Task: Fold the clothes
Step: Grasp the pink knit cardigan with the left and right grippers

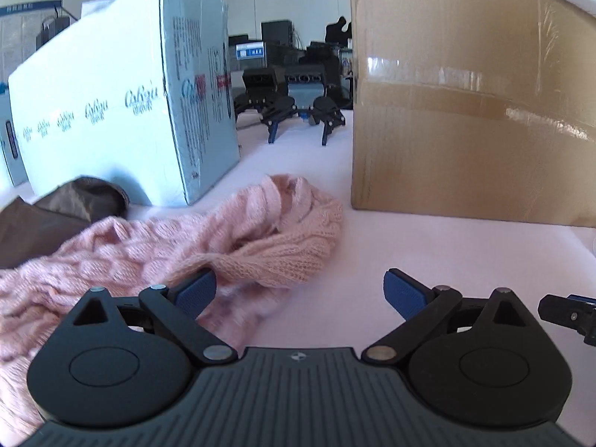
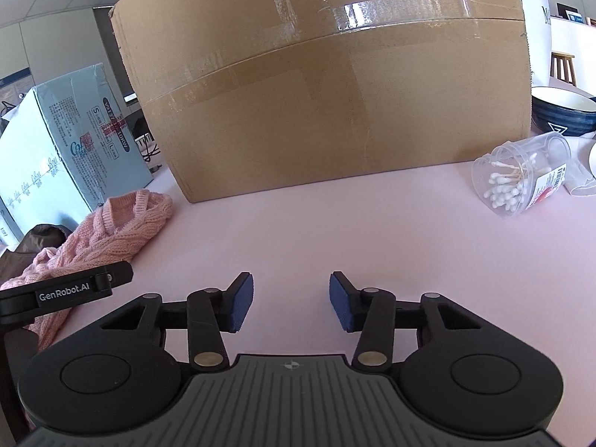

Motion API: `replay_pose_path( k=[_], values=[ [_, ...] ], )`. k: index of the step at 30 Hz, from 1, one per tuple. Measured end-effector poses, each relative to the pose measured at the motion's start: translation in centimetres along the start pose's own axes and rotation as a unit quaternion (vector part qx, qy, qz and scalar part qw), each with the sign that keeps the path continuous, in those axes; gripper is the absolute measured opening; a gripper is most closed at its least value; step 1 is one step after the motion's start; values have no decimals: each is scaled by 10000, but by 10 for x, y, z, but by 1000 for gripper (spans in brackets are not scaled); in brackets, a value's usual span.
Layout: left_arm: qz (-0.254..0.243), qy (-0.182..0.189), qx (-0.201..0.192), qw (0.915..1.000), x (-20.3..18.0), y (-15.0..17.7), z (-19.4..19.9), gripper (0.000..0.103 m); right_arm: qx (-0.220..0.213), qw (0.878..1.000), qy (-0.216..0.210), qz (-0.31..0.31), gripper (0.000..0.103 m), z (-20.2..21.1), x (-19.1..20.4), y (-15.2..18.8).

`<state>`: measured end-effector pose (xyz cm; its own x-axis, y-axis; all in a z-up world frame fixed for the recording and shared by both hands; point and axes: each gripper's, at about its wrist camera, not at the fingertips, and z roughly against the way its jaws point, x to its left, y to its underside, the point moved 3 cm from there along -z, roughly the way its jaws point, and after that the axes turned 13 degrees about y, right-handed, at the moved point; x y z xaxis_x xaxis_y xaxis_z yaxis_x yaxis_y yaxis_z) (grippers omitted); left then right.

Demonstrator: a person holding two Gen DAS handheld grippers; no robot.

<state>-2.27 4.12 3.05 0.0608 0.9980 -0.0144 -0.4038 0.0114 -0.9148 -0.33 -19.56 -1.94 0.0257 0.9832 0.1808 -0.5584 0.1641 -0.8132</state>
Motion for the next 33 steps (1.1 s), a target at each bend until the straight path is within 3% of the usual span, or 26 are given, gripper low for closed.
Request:
replay_pose_path(
  k=[3, 7, 10, 12, 14, 17, 19, 21, 23, 24, 27, 30, 32, 33],
  values=[
    [7, 98, -477, 9988, 22, -12, 41, 96, -75, 9999, -68, 57, 37, 4, 1, 0],
    [513, 143, -723, 9960, 66, -14, 84, 96, -64, 9998, -160, 122, 38, 6, 4, 1],
    [800, -643, -727, 9921, 105, -3, 100, 96, -2, 9998, -194, 110, 38, 5, 4, 1],
    [1059, -928, -428, 9891, 129, 7, 97, 93, 32, 9998, -177, 92, 38, 5, 4, 1],
    [1327, -1065, -47, 9854, 152, 18, 91, 60, 75, 9998, -148, 76, 38, 3, 3, 2],
    [1659, -948, 504, 9803, 175, 31, 81, 46, 95, 9998, -121, 156, 43, 2, 8, 2],
    [1607, -748, 642, 9821, 171, 32, 79, 45, 16, 9992, -190, 338, 50, 6, 15, 3],
    [1296, -496, 659, 9881, 157, 31, 79, 51, -58, 9981, -429, 442, 58, 14, 29, 5],
    [990, -268, 668, 9925, 142, 31, 80, 80, 59, 9949, -885, 480, 68, 20, 49, 9],
    [870, -170, 662, 9939, 136, 32, 80, 82, 232, 9917, -1160, 500, 71, 19, 65, 12],
    [707, -164, 798, 9942, 126, 35, 75, 82, 609, 9840, -1580, 547, 74, 10, 108, 19],
    [816, -246, 1016, 9912, 131, 38, 67, 80, 689, 9765, -1877, 801, 80, 4, 152, 23],
    [889, -237, 1083, 9899, 134, 40, 64, 62, 612, 9745, -1910, 1004, 81, 3, 173, 25],
    [875, -259, 1109, 9896, 134, 40, 63, 59, 570, 9734, -1922, 1107, 81, 2, 183, 26]
  ],
)
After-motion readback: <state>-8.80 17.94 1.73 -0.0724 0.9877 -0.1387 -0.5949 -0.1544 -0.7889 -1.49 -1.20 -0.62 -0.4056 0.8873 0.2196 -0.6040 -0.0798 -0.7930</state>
